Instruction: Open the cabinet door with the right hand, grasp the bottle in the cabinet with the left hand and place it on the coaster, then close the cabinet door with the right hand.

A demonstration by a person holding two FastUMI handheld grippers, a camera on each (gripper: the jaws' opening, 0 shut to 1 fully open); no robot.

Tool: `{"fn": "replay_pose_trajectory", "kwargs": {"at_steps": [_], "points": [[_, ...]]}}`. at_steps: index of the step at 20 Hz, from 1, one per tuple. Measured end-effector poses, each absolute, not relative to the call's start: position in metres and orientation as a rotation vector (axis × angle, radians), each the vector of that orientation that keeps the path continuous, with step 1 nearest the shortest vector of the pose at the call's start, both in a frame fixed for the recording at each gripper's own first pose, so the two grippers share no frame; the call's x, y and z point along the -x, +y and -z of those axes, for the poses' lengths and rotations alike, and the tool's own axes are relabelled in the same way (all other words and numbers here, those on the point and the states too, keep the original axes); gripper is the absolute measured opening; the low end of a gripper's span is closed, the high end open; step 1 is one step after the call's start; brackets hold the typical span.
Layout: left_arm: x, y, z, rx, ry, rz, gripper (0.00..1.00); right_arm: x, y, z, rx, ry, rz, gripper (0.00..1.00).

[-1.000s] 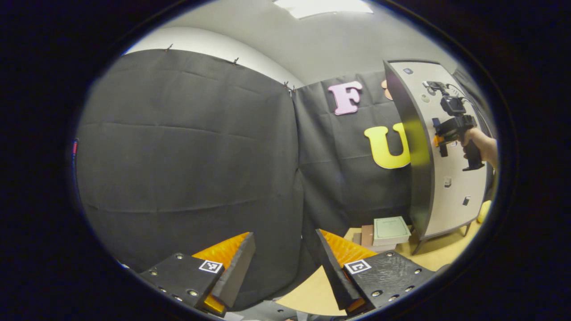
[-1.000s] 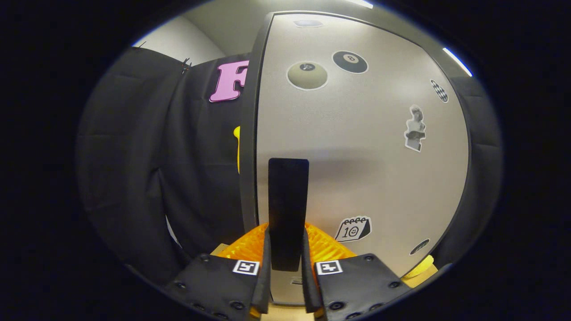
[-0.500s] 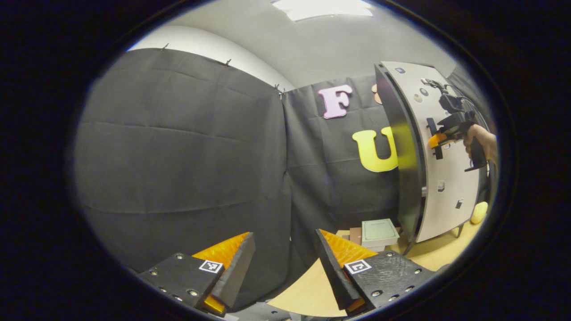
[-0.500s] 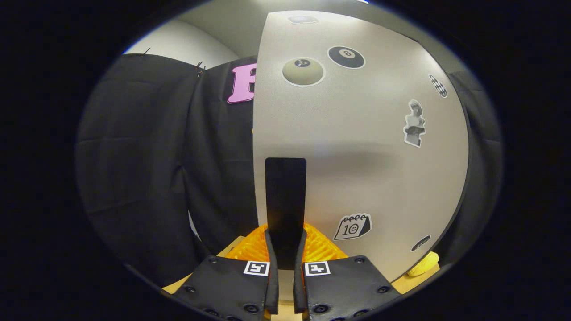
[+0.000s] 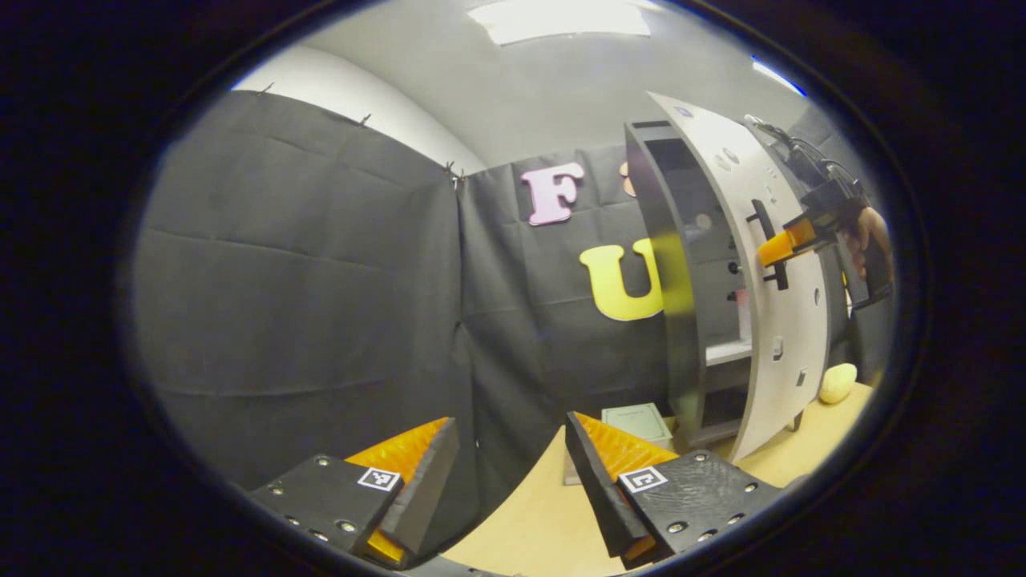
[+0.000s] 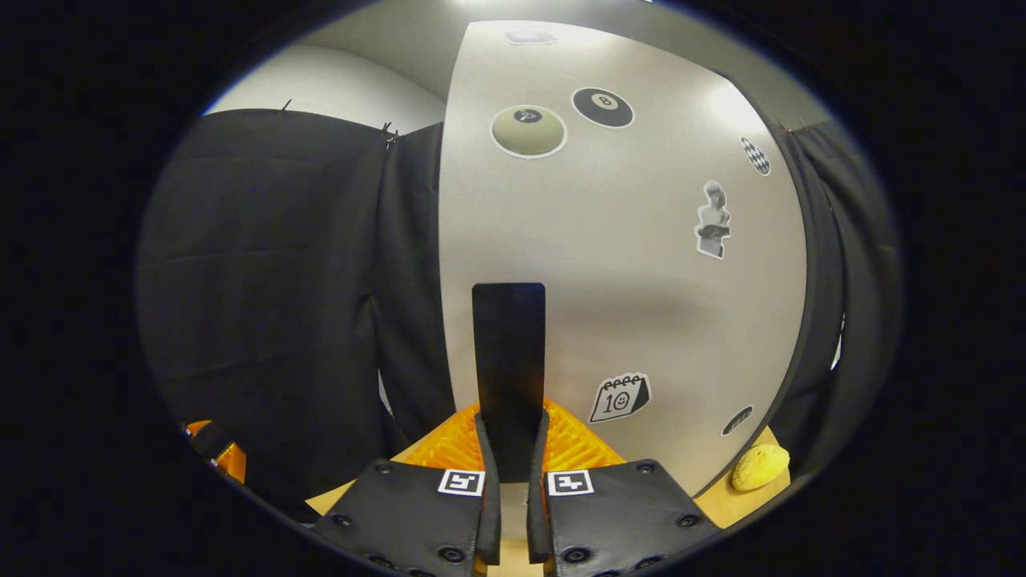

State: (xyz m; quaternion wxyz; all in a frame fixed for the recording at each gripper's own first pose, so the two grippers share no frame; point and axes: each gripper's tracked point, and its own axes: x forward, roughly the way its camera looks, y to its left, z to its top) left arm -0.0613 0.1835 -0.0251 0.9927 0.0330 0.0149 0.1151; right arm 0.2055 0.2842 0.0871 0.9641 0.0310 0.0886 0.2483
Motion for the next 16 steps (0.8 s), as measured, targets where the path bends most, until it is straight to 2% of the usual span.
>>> {"fn": "replay_pose_trajectory", "kwargs": {"at_steps": [1, 2, 5, 9, 10, 16], "points": [[0.055, 0.174, 0.021, -0.070, 0.022, -0.213, 0.86, -0.206, 0.283, -0.089, -0.069, 0.182, -0.514, 0.15], [0.048, 0.164, 0.019, -0.070, 0.016, -0.196, 0.81, -0.206, 0.281, -0.090, -0.069, 0.183, -0.528, 0.15], [0.032, 0.127, 0.011, -0.055, 0.005, -0.143, 0.81, -0.206, 0.277, -0.092, -0.072, 0.181, -0.572, 0.12], [0.013, 0.062, -0.001, -0.056, -0.007, -0.069, 0.81, -0.207, 0.270, -0.094, -0.066, 0.191, -0.636, 0.15], [0.010, 0.047, -0.005, -0.059, -0.011, -0.054, 0.82, -0.205, 0.268, -0.094, -0.065, 0.192, -0.647, 0.12], [-0.001, -0.052, -0.023, -0.039, -0.037, 0.037, 0.81, -0.195, 0.244, -0.091, -0.070, 0.197, -0.700, 0.14]]}}
